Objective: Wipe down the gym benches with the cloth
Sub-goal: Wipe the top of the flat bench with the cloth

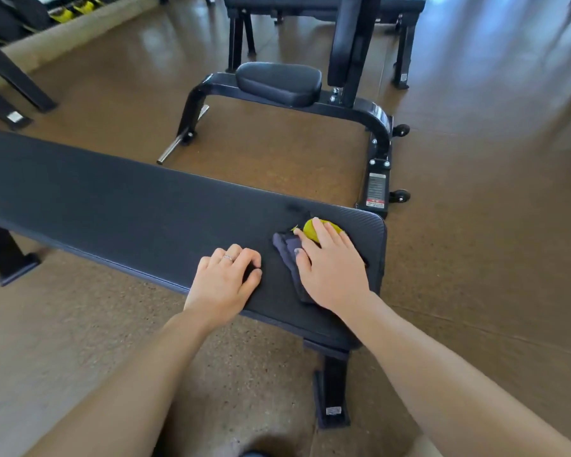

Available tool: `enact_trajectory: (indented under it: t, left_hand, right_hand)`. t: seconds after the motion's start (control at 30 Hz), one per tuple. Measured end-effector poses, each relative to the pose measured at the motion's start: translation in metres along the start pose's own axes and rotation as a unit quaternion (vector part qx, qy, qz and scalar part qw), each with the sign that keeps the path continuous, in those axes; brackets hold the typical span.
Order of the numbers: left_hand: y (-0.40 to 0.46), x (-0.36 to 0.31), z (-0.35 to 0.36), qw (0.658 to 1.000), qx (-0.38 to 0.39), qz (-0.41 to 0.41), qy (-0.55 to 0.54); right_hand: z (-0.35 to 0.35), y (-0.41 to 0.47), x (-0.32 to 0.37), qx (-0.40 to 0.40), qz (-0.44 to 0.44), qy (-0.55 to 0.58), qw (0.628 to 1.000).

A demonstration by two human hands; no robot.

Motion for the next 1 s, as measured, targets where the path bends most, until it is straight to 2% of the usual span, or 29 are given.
enact_trajectory:
  t: [0.13,0.33,0.47,0.57,0.7,0.87,1.0]
  left_hand:
    - [0.001,0.001,0.0,1.0,-0.003,0.007,-0.001]
    - [-0.002,0.0,-0.001,1.0,-0.014,0.005,-0.003]
    - [-0.002,0.001,-0.002,1.0,-0.003,-0.002,-0.009]
    - [-0.001,0.001,-0.001,1.0,0.0,-0.011,-0.013]
    - [0.0,0.0,0.0,1.0,-0.003,-0.013,-0.003]
    - [-0.002,0.0,0.001,1.0,-0.016,-0.021,-0.004]
    - [-0.002,-0.002,-0.001,1.0,-0.021,-0.017,0.002]
  right_hand:
    - [0.001,0.025,-0.006,0.013,0.032,-0.017,0.999]
    - [-0.011,-0.08,0.033,0.027,0.032,-0.024,0.999]
    - [-0.013,-0.037,-0.005,-0.004,0.048,-0.02,0.999]
    - [-0.011,0.008,-0.04,-0.005,0.097,-0.031,0.995]
    - [-0.01,-0.003,-0.027,0.008,0.136,-0.043,0.99]
    - [-0.022,-0.098,0.016,0.007,0.108,-0.044,0.993]
    - [-0.02,-0.062,-0.014,-0.004,0.102,-0.038,0.994]
Point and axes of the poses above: each hand's wrist, its own y-axis towards the middle knuckle, its own z-axis out of the palm, x = y × z, the point moved 7 cm from there along y, towards the middle knuckle
